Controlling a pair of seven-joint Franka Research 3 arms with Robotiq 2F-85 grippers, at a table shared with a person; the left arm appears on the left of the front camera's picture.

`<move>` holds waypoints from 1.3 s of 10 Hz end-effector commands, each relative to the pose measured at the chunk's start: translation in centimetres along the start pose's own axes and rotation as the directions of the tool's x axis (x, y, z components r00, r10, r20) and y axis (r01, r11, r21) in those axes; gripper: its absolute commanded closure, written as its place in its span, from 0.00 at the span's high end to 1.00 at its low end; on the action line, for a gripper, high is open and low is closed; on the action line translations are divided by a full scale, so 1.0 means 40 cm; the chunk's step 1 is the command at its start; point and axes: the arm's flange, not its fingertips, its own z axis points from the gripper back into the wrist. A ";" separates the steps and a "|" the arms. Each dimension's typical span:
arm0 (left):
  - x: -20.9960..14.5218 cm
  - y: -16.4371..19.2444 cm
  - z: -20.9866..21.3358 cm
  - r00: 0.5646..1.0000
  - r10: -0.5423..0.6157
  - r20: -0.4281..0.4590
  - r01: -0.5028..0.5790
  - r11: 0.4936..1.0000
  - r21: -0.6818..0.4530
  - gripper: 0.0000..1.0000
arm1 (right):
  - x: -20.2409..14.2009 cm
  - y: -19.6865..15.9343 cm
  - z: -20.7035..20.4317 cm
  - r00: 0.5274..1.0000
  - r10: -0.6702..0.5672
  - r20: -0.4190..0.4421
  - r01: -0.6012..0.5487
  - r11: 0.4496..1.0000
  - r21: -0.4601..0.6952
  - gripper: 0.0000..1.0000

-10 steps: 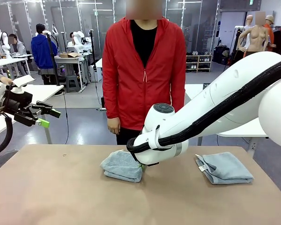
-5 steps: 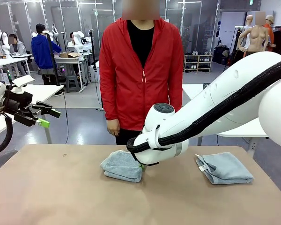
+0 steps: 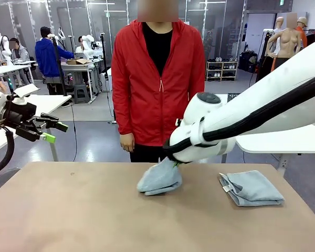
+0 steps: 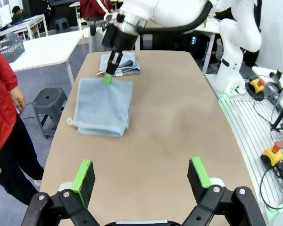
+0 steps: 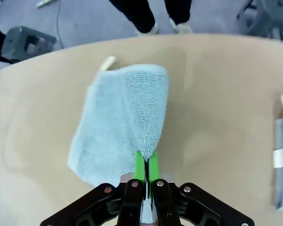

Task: Fold the towels and place them in the basket.
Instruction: Stack the folded Towel with hook on the right side of the table.

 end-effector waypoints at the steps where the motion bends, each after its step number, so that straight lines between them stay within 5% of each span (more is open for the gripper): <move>1: 0.004 -0.006 0.001 1.000 -0.001 0.004 0.001 1.000 0.002 1.00 | -0.007 -0.055 0.096 0.971 0.226 -0.078 -0.228 0.974 -0.014 0.04; 6: 0.004 -0.006 0.001 1.000 -0.001 0.004 0.001 1.000 0.002 1.00 | 0.043 -0.200 0.270 0.924 0.338 -0.178 -0.370 0.908 -0.195 0.04; 13: 0.004 -0.006 0.001 1.000 -0.001 0.004 0.001 1.000 0.002 1.00 | 0.138 -0.331 0.243 0.929 0.273 -0.250 -0.334 0.908 -0.251 0.04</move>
